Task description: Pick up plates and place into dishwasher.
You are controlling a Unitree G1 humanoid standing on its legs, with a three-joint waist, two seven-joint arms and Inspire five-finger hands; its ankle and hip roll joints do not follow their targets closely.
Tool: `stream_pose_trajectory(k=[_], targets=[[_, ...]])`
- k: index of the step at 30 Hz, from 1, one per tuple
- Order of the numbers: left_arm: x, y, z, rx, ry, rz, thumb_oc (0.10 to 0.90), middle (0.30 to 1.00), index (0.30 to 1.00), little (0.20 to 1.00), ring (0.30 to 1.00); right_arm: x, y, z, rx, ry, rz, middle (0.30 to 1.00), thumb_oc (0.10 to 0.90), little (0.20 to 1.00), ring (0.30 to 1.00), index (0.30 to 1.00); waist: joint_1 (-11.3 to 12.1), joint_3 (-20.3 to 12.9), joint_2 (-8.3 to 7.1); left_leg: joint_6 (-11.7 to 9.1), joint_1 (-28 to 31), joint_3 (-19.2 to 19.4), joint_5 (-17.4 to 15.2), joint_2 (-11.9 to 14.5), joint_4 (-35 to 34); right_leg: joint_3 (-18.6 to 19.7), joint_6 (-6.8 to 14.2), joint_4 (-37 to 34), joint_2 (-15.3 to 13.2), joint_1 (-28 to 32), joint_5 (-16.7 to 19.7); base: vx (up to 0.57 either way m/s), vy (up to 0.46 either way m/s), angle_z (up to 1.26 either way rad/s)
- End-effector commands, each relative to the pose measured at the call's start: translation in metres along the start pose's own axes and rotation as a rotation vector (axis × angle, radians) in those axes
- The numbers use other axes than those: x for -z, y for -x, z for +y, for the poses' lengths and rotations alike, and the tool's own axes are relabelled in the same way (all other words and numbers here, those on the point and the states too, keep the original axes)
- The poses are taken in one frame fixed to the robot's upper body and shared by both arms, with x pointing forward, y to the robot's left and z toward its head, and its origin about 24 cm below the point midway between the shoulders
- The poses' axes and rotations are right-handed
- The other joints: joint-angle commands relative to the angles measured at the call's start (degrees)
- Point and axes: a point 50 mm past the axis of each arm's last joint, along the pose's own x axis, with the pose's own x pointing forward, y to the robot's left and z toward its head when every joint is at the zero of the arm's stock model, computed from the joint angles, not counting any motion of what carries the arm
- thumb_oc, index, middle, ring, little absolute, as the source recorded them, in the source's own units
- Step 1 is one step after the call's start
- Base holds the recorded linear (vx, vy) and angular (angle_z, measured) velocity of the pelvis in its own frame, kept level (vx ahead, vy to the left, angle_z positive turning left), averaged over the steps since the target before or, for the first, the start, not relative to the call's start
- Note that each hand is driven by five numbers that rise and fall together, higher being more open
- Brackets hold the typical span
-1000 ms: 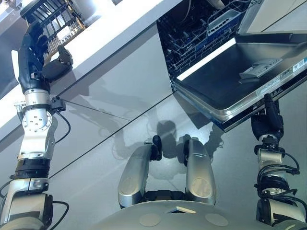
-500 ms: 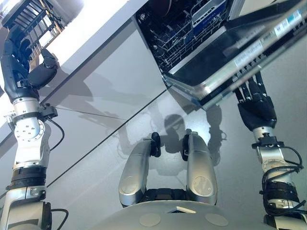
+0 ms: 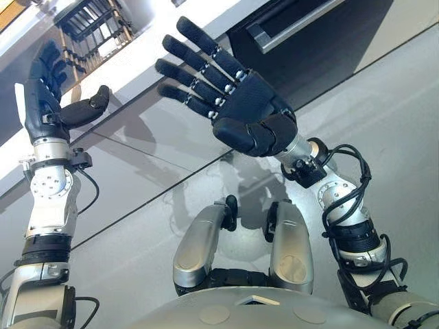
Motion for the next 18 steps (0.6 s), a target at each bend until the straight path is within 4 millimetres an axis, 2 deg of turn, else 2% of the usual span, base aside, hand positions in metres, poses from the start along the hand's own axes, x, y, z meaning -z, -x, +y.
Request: stream_pose_trajectory(k=[1, 2, 3, 6, 7, 8, 9, 11, 13, 14, 16, 18], targets=[[-0.026, -0.005, 0.029, -0.092, -0.008, -0.135, 0.8, 0.9, 0.9, 0.9, 0.9, -0.027, 0.014, -0.017, 0.243, 0.309, -0.154, 0.9, 0.8, 0.9, 0.9, 0.9, -0.46, -8.26, -0.78, 3.74, 1.11, 1.87, -1.26, -1.95, 1.85, 1.37, 2.84, -7.86, 1.35, 4.36, 6.82, 0.04, 0.031, 0.06], [-0.025, -0.002, 0.029, -0.092, -0.004, -0.132, 0.8, 0.9, 0.9, 0.9, 0.9, -0.029, 0.024, -0.025, 0.318, 0.371, -0.136, 0.9, 0.8, 0.9, 0.9, 0.9, -0.59, -8.53, -0.88, 3.8, 1.55, 1.93, -1.32, -1.81, 1.01, 1.48, 3.04, -8.58, 1.48, 4.56, 7.14, 0.0, 0.0, 0.0], [-0.021, 0.006, 0.029, -0.099, 0.002, -0.131, 0.8, 0.9, 0.9, 0.9, 0.9, -0.029, 0.044, -0.035, 0.422, 0.468, -0.096, 0.9, 0.8, 0.9, 0.9, 0.9, -0.89, -8.95, -1.12, 4.02, 2.42, 2.01, -1.54, -1.55, -0.99, 1.81, 3.44, -10.07, 1.85, 4.78, 7.81, 0.0, 0.0, 0.0], [-0.016, 0.026, 0.028, -0.101, 0.016, -0.138, 0.8, 0.9, 0.9, 0.9, 0.9, -0.013, 0.097, -0.049, 0.614, 0.543, 0.031, 0.9, 0.8, 0.9, 0.9, 0.9, -1.49, -10.21, -2.05, 4.34, 4.79, 1.85, -1.17, -1.05, -6.23, 2.44, 4.76, -14.51, 2.74, 5.66, 9.56, -0.03, 0.008, -0.02], [-0.016, 0.028, 0.028, -0.1, 0.016, -0.137, 0.8, 0.9, 0.9, 0.9, 0.9, -0.011, 0.1, -0.05, 0.624, 0.547, 0.041, 0.9, 0.8, 0.9, 0.9, 0.9, -1.5, -10.4, -2.08, 4.35, 4.98, 1.82, -1.0, -1.0, -6.72, 2.46, 4.83, -15.01, 2.85, 5.78, 9.78, -0.08, -0.02, -0.12], [-0.016, 0.034, 0.029, -0.094, 0.038, -0.141, 0.8, 0.9, 0.9, 0.9, 0.9, -0.002, 0.12, -0.054, 0.699, 0.559, 0.123, 0.9, 0.8, 0.9, 0.9, 0.9, -1.78, -10.93, -2.75, 4.36, 5.9, 1.66, -0.39, -0.82, -8.76, 2.56, 5.28, -17.27, 3.19, 6.42, 10.59, -0.07, -0.037, -0.15], [-0.016, 0.037, 0.029, -0.092, 0.049, -0.138, 0.8, 0.9, 0.9, 0.9, 0.9, 0.004, 0.131, -0.054, 0.724, 0.559, 0.153, 0.9, 0.8, 0.9, 0.9, 0.9, -1.94, -11.36, -3.03, 4.3, 6.36, 1.54, 0.1, -0.66, -10.11, 2.6, 5.52, -18.82, 3.51, 6.78, 11.18, -0.11, -0.071, -0.13], [-0.013, 0.045, 0.03, -0.081, 0.098, -0.12, 0.8, 0.9, 0.9, 0.9, 0.9, 0.024, 0.17, -0.056, 0.818, 0.561, 0.304, 0.9, 0.8, 0.9, 0.9, 0.9, -2.39, -12.57, -4.66, 4.09, 8.21, 1.14, 1.03, -0.36, -13.83, 2.37, 6.47, -23.81, 4.05, 8.85, 12.49, -0.09, -0.085, -0.14], [-0.011, 0.048, 0.028, -0.068, 0.126, -0.105, 0.8, 0.9, 0.9, 0.9, 0.9, 0.043, 0.192, -0.054, 0.858, 0.486, 0.37, 0.9, 0.8, 0.9, 0.9, 0.9, -2.49, -13.84, -5.63, 3.93, 9.19, 0.72, 2.07, -0.14, -16.91, 2.17, 6.94, -28.15, 4.82, 10.31, 14.04, -0.05, -0.078, -0.14], [-0.008, 0.051, 0.021, -0.039, 0.139, -0.097, 0.8, 0.9, 0.9, 0.9, 0.9, 0.064, 0.215, -0.051, 0.91, 0.461, 0.488, 0.9, 0.8, 0.9, 0.9, 0.9, -2.64, -15.14, -6.47, 3.65, 10.6, 0.6, 2.84, 0.0, -19.73, 2.02, 7.52, -32.39, 5.55, 12.42, 15.34, -0.01, -0.064, -0.1], [-0.007, 0.051, 0.015, -0.022, 0.143, -0.089, 0.8, 0.9, 0.9, 0.9, 0.9, 0.082, 0.232, -0.049, 0.94, 0.448, 0.6, 0.9, 0.8, 0.9, 0.9, 0.9, -2.67, -16.17, -6.89, 3.43, 12.35, 0.61, 3.54, 0.22, -23.02, 1.75, 7.96, -36.99, 6.03, 14.89, 16.69, -0.01, -0.038, -0.09], [-0.006, 0.047, 0.005, -0.005, 0.171, -0.075, 0.8, 0.9, 0.9, 0.9, 0.9, 0.109, 0.256, -0.045, 0.996, 0.362, 0.742, 0.9, 0.8, 0.9, 0.9, 0.9, -2.65, -17.36, -7.36, 3.05, 15.35, 0.72, 4.2, 0.52, -26.97, 1.42, 8.49, -42.2, 6.86, 18.71, 18.33, -0.02, -0.017, -0.05]])
